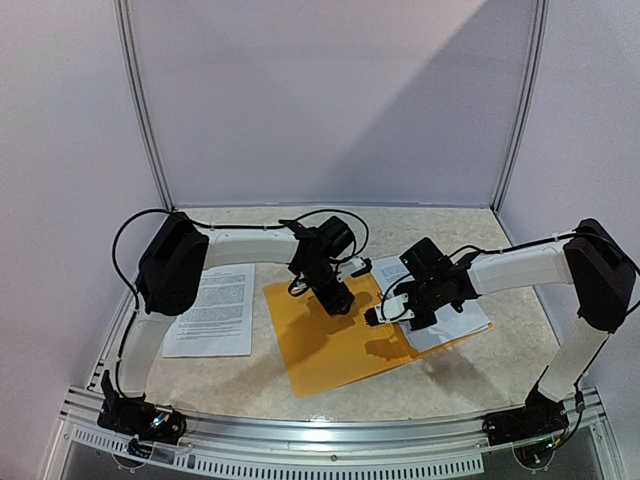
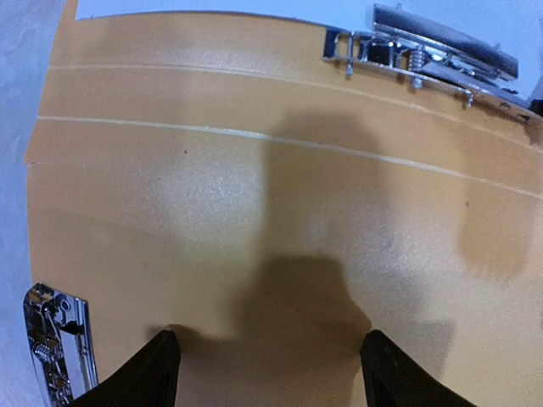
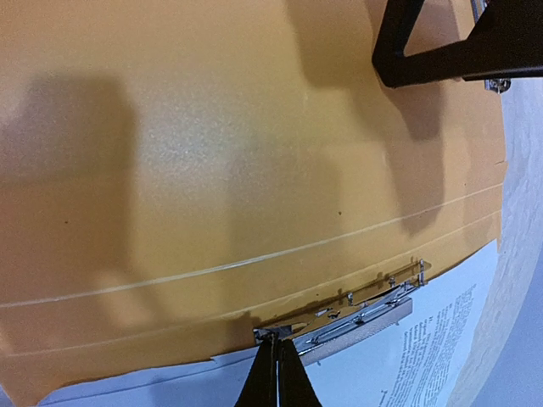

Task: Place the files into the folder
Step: Close the spring clip on the folder with some files, then move the folder with some files to the center of the board.

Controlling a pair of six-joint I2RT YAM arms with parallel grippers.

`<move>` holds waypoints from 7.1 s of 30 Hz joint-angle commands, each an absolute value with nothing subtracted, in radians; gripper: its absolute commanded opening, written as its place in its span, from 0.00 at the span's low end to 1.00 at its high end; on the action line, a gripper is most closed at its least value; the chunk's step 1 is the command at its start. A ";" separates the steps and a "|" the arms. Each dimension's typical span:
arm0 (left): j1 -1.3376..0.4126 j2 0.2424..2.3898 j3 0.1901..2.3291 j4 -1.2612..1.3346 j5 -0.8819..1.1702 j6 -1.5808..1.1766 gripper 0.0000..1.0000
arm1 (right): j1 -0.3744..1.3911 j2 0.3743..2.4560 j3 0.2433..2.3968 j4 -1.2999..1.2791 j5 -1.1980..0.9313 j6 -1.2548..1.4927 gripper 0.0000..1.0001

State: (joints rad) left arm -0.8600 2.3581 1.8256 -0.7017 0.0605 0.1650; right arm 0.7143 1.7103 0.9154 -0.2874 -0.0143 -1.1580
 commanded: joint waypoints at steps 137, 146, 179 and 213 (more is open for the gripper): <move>-0.687 2.827 2.709 -0.912 -0.069 0.166 0.66 | 0.047 2.048 1.289 -0.704 -0.024 0.171 0.28; -0.679 2.841 2.725 -0.880 -0.118 0.186 0.61 | 0.056 2.014 1.236 -0.722 -0.031 0.189 0.22; -0.781 2.549 2.240 -0.992 -0.084 0.396 0.64 | 0.122 2.037 1.158 -0.950 -0.207 0.166 0.22; -0.932 2.193 1.911 -1.362 0.177 0.431 0.70 | 0.127 2.091 1.674 -0.945 -0.116 0.103 0.30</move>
State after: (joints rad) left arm -0.8520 2.2490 1.9724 -1.2369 0.0570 0.3943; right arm 0.1177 2.0243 1.5803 -1.0019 -0.0875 0.1402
